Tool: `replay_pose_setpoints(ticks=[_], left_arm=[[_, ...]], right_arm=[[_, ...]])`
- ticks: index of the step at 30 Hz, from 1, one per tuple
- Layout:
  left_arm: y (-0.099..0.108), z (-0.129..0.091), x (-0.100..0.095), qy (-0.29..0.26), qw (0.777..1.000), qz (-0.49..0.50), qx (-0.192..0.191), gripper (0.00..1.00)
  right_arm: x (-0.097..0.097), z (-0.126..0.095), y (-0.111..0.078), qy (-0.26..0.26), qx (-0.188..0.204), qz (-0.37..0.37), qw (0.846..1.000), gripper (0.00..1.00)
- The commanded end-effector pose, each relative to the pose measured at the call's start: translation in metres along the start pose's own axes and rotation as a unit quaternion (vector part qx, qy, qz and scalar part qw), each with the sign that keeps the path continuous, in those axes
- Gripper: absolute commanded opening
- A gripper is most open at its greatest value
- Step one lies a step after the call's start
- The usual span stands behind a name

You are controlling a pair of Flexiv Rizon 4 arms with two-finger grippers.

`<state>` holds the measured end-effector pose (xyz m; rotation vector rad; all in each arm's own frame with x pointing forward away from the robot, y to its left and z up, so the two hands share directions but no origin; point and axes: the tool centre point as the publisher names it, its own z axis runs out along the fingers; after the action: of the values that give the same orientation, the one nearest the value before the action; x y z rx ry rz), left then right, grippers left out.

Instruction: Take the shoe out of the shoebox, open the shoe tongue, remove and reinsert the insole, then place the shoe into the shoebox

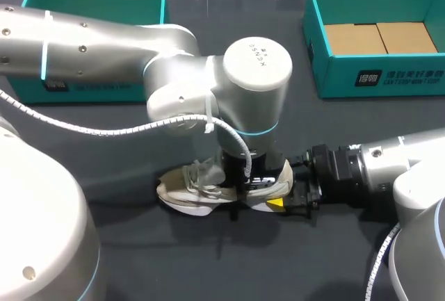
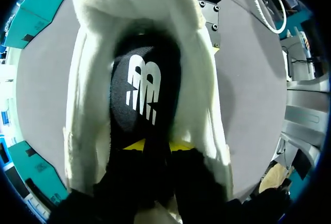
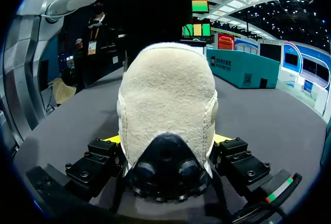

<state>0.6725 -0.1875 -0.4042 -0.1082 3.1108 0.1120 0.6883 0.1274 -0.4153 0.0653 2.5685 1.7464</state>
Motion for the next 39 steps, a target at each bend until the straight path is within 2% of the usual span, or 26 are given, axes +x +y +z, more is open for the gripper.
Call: replay_pose_setpoints(ticks=[1,4,5,14,25,39], left_arm=[[-0.007,0.013,-0.016,-0.008,1.0,-0.008,-0.004,0.13],[-0.007,0.013,-0.023,-0.016,1.0,-0.019,-0.006,0.0],[-0.007,0.013,-0.025,-0.015,1.0,-0.021,-0.006,0.0],[0.005,0.001,-0.034,0.039,0.999,-0.019,0.018,0.0],[0.028,-0.024,-0.033,0.119,0.989,0.0,0.084,0.0],[0.026,-0.045,-0.026,0.127,0.982,0.015,0.139,0.0]], right_arm=[[0.0,0.002,-0.001,0.0,0.002,0.001,1.0,0.0],[0.0,0.002,-0.001,0.0,0.002,0.001,1.0,0.0],[0.0,0.002,-0.001,0.0,0.002,0.001,1.0,0.0],[0.0,0.002,-0.001,0.0,0.002,0.001,1.0,0.0],[0.0,0.002,-0.001,0.0,0.002,0.001,1.0,0.0],[0.0,0.002,-0.001,0.0,0.002,0.001,1.0,0.0]])
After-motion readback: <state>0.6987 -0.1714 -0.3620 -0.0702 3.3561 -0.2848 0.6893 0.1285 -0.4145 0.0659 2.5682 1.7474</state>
